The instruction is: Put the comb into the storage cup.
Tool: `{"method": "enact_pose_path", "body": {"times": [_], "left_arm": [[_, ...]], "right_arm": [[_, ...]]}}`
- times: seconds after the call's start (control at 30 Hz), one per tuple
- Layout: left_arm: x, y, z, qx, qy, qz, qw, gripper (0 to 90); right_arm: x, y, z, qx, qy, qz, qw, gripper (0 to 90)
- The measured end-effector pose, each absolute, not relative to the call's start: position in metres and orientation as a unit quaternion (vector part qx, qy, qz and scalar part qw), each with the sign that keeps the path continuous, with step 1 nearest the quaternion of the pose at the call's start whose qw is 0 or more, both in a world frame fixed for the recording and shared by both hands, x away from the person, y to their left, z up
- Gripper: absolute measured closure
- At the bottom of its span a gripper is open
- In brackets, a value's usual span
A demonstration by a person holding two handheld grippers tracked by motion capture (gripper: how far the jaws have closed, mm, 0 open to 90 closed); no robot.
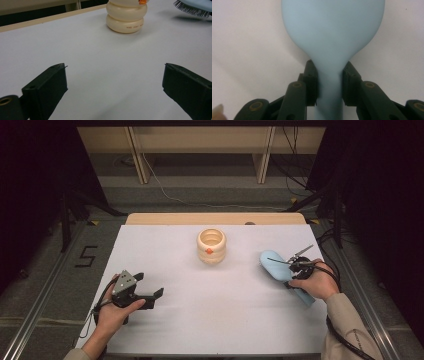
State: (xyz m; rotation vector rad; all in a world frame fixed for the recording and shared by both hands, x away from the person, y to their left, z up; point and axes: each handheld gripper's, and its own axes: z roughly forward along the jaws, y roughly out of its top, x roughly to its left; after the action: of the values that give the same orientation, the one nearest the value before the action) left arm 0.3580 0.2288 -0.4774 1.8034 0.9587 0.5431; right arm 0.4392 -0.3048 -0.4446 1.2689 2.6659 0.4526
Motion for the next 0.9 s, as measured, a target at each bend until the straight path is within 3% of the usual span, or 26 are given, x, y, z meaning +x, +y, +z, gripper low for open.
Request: {"method": "enact_pose_path", "body": {"times": [0.9], "left_arm": [[0.358, 0.229, -0.477, 0.74, 0.397, 0.224, 0.495, 5.6]], "right_arm": [[0.426, -0.296, -0.44, 0.429, 0.872, 0.208, 0.107, 70.2]]}}
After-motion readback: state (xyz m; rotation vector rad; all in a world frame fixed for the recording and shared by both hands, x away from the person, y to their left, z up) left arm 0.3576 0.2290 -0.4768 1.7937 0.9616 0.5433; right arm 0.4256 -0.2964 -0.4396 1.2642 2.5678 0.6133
